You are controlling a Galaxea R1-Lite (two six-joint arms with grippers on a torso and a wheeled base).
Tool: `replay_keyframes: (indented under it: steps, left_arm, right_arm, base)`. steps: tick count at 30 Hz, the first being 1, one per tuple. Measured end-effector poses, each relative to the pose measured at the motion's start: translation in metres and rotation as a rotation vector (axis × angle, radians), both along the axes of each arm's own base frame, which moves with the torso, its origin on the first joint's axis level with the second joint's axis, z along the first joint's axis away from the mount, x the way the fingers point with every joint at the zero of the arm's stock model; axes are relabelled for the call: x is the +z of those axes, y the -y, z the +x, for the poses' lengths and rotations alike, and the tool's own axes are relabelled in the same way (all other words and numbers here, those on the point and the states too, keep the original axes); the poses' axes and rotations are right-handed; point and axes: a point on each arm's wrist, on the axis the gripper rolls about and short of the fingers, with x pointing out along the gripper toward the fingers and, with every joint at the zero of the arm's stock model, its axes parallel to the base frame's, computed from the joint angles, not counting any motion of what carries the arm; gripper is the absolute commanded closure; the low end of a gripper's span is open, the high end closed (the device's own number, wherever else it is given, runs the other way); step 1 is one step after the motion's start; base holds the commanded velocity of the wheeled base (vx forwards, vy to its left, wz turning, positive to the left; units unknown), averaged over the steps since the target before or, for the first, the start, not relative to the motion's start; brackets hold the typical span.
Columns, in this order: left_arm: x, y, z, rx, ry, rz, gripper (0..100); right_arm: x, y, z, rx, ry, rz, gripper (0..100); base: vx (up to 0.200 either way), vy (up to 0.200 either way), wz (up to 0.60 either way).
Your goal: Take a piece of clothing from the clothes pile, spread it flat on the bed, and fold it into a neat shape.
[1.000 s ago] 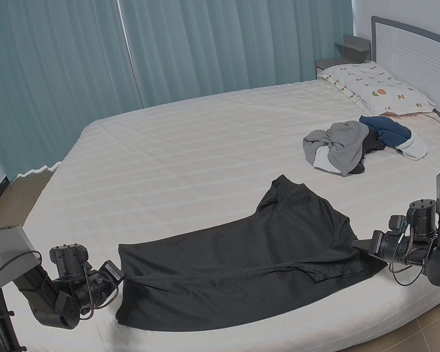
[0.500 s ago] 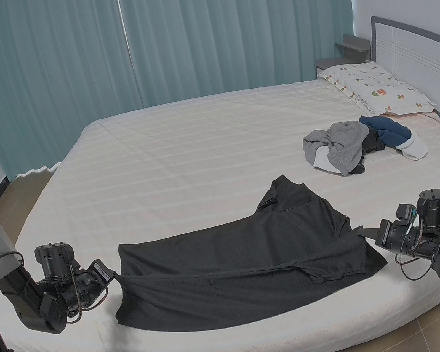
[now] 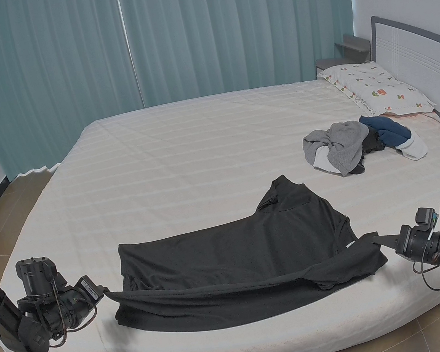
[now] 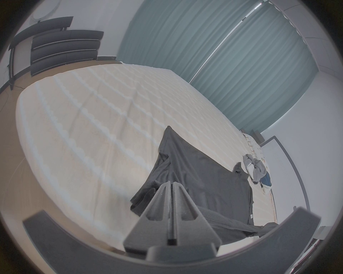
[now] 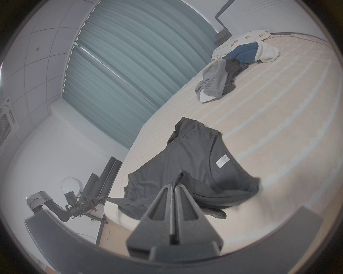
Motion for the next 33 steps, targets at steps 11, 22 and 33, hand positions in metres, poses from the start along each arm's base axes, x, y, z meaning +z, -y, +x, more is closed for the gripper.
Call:
replay_keyframes:
  steps: [11,22,33]
  left_arm:
    - [0.006,0.001,-0.046,-0.011,-0.031,0.014,100]
    - [0.006,0.001,-0.067,-0.032,-0.045,0.040,100]
    - [0.009,0.002,-0.083,-0.053,-0.037,0.068,100]
  right_arm:
    - [0.025,0.008,-0.030,-0.018,0.036,0.050,100]
    - [0.028,0.011,-0.041,-0.038,-0.029,0.039,100]
    - [0.024,0.010,-0.052,-0.001,-0.089,-0.050,100]
  base:
    - [0.000,0.000,0.00]
    - [0.000,0.000,0.00]
    - [0.000,0.000,0.00]
